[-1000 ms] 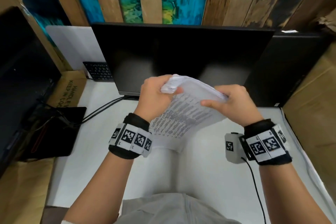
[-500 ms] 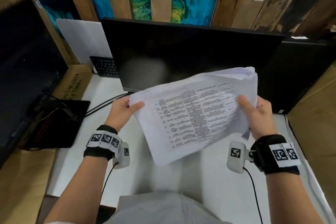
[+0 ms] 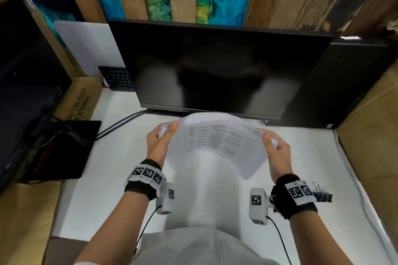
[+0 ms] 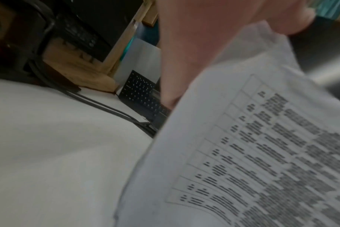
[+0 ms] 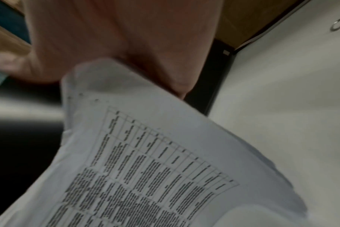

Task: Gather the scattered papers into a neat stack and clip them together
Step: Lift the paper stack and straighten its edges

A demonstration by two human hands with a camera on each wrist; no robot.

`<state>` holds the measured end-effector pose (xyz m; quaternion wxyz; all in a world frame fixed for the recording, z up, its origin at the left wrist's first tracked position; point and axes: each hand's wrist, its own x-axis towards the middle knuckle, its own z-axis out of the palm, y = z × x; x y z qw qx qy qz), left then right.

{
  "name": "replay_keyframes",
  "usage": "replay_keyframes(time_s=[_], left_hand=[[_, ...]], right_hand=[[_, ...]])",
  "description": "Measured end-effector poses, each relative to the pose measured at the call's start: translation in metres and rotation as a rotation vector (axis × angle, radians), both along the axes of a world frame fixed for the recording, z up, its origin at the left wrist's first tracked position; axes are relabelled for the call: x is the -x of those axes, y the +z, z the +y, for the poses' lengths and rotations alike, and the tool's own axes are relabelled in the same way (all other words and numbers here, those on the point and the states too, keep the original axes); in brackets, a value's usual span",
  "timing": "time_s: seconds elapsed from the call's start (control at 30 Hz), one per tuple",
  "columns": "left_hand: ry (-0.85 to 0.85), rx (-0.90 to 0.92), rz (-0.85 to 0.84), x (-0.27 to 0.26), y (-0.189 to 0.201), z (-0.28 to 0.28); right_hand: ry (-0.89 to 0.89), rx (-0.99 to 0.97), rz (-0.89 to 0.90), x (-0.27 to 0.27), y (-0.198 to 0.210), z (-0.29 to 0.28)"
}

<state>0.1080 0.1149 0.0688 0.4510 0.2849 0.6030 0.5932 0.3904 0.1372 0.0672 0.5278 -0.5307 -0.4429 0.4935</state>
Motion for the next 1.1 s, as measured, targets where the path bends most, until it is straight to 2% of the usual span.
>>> replay_keyframes(time_s=[0.1, 0.2, 0.33, 0.4, 0.53, 0.63, 0.8, 0.93, 1.1], left_hand=[[0.147, -0.02, -0.06, -0.011, 0.002, 0.003], [0.247, -0.046, -0.081, -0.014, 0.001, 0.005], [0.315, -0.069, -0.051, -0.015, 0.001, 0.011], [0.341, -0.053, -0.05, -0.015, 0.001, 0.012], [0.309, -0.056, -0.025, -0.01, 0.001, 0.011], [0.227, -0.074, 0.045, -0.011, 0.001, 0.01], [0.24, -0.058, 0.059, -0.009, -0.001, 0.013], [0.238, -0.068, 0.045, -0.012, -0.001, 0.012], [0.288, -0.043, -0.017, -0.004, -0.006, 0.014]], right_hand=[[-0.183, -0.007, 0.02, 0.005, 0.0, 0.002], [-0.255, -0.055, -0.054, 0.006, 0.0, 0.001], [-0.151, -0.191, -0.228, 0.009, 0.008, 0.002], [-0.159, -0.202, -0.286, 0.009, 0.006, 0.002], [-0.246, -0.173, -0.255, 0.003, 0.001, 0.001], [-0.152, -0.183, -0.328, 0.002, 0.005, -0.003], [-0.099, -0.266, -0.466, -0.001, 0.006, -0.006], [-0.109, -0.272, -0.441, 0.0, 0.008, -0.004], [-0.151, -0.202, -0.327, -0.005, 0.004, -0.004]])
